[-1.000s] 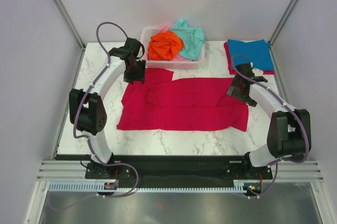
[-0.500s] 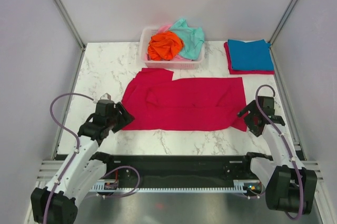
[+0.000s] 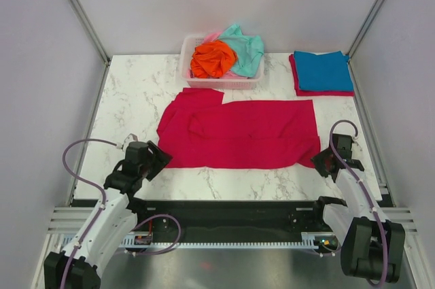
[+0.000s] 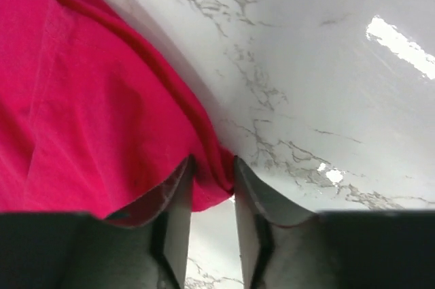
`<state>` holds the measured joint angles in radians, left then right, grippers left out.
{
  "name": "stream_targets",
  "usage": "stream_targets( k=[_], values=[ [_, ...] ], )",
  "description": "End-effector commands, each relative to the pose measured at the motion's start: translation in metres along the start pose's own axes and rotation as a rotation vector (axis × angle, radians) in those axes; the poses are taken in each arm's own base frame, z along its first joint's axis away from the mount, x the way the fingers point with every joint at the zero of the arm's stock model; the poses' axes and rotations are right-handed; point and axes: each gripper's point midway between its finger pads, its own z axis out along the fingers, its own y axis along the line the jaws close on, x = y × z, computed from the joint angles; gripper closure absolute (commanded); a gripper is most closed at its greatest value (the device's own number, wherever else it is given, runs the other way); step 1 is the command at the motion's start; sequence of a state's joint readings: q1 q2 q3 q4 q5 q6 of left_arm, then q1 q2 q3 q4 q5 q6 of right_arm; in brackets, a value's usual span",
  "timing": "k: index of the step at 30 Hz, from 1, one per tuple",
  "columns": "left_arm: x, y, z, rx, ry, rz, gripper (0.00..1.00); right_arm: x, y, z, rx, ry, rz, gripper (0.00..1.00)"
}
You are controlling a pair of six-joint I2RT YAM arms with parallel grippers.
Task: Fold and stack the t-shirts
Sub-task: Fold the tshirt
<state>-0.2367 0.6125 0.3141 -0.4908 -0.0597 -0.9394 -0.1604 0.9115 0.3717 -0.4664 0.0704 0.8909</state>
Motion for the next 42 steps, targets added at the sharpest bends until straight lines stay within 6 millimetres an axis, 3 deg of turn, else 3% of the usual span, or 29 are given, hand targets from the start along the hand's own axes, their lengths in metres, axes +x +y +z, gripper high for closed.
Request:
stream_targets(
  k=[1, 2, 5, 14, 17, 18, 20, 21, 22, 25, 29, 32, 42],
  values=[
    [-0.013, 0.005, 0.006, -0.024, -0.082, -0.074, 0.28, -0.003, -0.009, 0.004, 0.037, -0.026, 0.009, 0.65],
    [-0.011, 0.009, 0.008, -0.037, -0.084, -0.077, 0.27, -0.004, -0.01, 0.004, 0.043, -0.033, 0.005, 0.79],
    [-0.011, 0.015, 0.012, -0.059, -0.09, -0.08, 0.27, -0.007, -0.011, 0.003, 0.047, -0.044, -0.009, 0.96],
    [-0.026, 0.029, 0.018, -0.151, -0.163, -0.05, 0.28, -0.02, -0.001, -0.004, 0.026, -0.073, -0.035, 1.0],
    [-0.033, 0.028, 0.02, -0.153, -0.194, -0.037, 0.43, -0.03, 0.0, -0.006, 0.031, -0.098, -0.052, 1.0],
    [-0.035, 0.027, 0.021, -0.153, -0.198, -0.019, 0.63, -0.032, -0.001, -0.007, 0.036, -0.104, -0.057, 1.0],
    [-0.052, 0.015, 0.019, -0.142, -0.242, 0.011, 0.91, -0.041, -0.001, -0.008, 0.041, -0.132, -0.071, 1.0],
    [-0.056, 0.017, 0.021, -0.174, -0.245, 0.049, 0.98, -0.043, 0.001, -0.008, 0.033, -0.141, -0.076, 1.0],
    [-0.07, 0.005, 0.017, -0.161, -0.276, 0.063, 0.98, -0.047, 0.003, -0.008, 0.026, -0.157, -0.077, 1.0],
    [-0.092, -0.005, 0.009, -0.176, -0.315, 0.089, 0.98, -0.066, 0.007, -0.013, 0.032, -0.222, -0.086, 1.0],
    [-0.102, -0.01, -0.008, -0.135, -0.35, 0.045, 0.98, -0.104, 0.007, -0.031, 0.082, -0.353, -0.109, 1.0],
    [-0.103, -0.009, -0.02, -0.126, -0.352, 0.034, 0.98, -0.115, 0.005, -0.038, 0.103, -0.398, -0.111, 1.0],
    [-0.086, -0.012, -0.052, -0.055, -0.309, -0.021, 0.98, -0.094, -0.01, -0.034, 0.132, -0.321, -0.04, 0.97]
  ],
)
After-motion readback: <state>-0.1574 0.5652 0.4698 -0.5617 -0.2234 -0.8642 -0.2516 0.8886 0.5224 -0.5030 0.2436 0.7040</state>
